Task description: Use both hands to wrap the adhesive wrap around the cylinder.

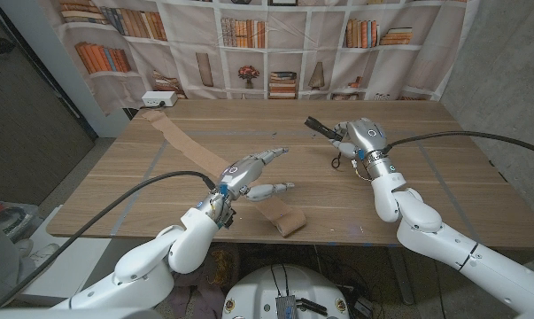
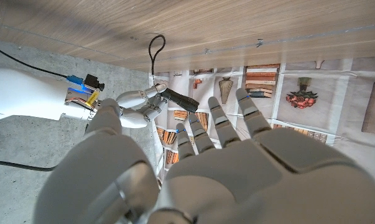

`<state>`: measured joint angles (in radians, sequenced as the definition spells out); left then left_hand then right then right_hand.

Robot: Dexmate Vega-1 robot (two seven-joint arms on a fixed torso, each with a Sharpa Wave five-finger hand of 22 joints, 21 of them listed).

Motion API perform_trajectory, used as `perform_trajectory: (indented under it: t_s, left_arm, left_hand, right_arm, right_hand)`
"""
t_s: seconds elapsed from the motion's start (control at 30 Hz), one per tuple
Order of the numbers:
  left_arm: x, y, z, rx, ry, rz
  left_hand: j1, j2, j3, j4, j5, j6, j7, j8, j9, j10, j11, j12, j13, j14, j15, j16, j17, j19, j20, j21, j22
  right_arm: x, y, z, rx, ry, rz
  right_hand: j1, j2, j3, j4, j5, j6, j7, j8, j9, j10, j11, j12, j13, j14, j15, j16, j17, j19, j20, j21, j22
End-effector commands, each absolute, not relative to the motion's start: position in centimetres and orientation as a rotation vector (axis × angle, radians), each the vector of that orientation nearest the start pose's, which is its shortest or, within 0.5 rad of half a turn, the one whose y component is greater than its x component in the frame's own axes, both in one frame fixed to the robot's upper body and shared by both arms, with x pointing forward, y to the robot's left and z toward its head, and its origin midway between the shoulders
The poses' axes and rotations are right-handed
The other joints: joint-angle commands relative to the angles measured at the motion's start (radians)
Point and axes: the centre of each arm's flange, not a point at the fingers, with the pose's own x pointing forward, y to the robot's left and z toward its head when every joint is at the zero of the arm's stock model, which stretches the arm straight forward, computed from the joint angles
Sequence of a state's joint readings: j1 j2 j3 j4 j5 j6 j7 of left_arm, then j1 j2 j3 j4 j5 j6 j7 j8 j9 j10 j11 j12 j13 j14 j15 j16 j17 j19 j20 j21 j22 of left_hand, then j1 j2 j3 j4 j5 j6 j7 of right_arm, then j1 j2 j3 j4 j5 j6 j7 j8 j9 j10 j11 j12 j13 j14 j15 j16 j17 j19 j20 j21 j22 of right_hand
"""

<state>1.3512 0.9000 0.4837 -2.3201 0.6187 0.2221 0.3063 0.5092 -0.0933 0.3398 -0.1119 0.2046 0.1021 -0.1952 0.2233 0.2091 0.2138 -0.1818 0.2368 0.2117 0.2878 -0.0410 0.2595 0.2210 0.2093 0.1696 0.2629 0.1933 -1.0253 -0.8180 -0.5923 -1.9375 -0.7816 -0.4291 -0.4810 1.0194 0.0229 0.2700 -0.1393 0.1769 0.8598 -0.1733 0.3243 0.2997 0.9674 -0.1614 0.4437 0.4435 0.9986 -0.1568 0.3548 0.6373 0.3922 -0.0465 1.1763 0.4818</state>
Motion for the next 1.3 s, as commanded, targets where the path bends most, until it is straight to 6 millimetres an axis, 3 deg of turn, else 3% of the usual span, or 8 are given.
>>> perform_trajectory:
  t_s: [0.03,0.77,1.2,1.3]
  left_arm:
    - [42.0,13.7,-8.6,1.282,-0.897,-0.115]
    - [40.8,13.8,-10.0,1.415,-0.96,-0.016]
    - [41.5,13.3,-11.0,1.488,-0.906,-0.021]
    - [41.5,13.3,-11.3,1.505,-0.897,0.008]
  left_hand:
    - [0.009,-0.009,0.001,-0.004,0.009,-0.047,-0.002,-0.02,0.003,-0.02,0.0,-0.009,0.004,0.003,-0.079,-0.002,0.005,0.015,0.001,0.007,0.006]
    - [0.017,-0.004,0.002,-0.004,0.01,-0.056,-0.006,-0.018,0.003,-0.019,-0.008,-0.008,0.006,-0.004,-0.089,-0.012,0.007,0.02,-0.007,0.007,0.007]
    - [0.006,-0.008,-0.007,0.002,0.011,-0.06,-0.004,-0.017,0.003,-0.023,-0.01,-0.011,0.007,-0.005,-0.095,-0.015,0.009,0.023,-0.016,0.007,0.008]
    - [0.013,-0.01,-0.008,0.0,0.013,-0.05,-0.002,-0.011,0.003,-0.011,-0.018,-0.006,0.008,0.006,-0.132,-0.015,0.006,0.031,-0.033,0.009,0.008]
  right_arm:
    - [53.6,-22.7,-2.6,-1.438,-0.83,-0.42]
    - [54.2,-22.1,-2.8,-1.44,-0.823,-0.391]
    - [54.5,-21.8,-3.1,-1.424,-0.81,-0.385]
    - [54.5,-21.8,-3.3,-1.42,-0.803,-0.386]
  right_hand:
    - [0.111,0.12,0.006,0.004,0.007,0.037,-0.031,0.005,0.002,0.039,-0.03,0.001,0.002,-0.001,-0.083,0.0,0.003,-0.002,-0.155,0.004,-0.001]
    - [0.113,0.12,0.007,0.004,0.007,0.037,-0.032,0.0,0.004,0.037,-0.03,-0.004,0.004,-0.002,-0.083,-0.007,0.006,-0.007,-0.155,0.01,-0.012]
    - [0.113,0.12,0.006,0.004,0.007,0.037,-0.032,-0.002,0.005,0.039,-0.03,-0.006,0.005,-0.003,-0.083,-0.009,0.008,-0.007,-0.155,0.013,-0.016]
    - [0.113,0.121,0.007,0.004,0.007,0.037,-0.032,-0.003,0.005,0.039,-0.03,-0.006,0.006,-0.003,-0.083,-0.01,0.008,-0.008,-0.155,0.014,-0.017]
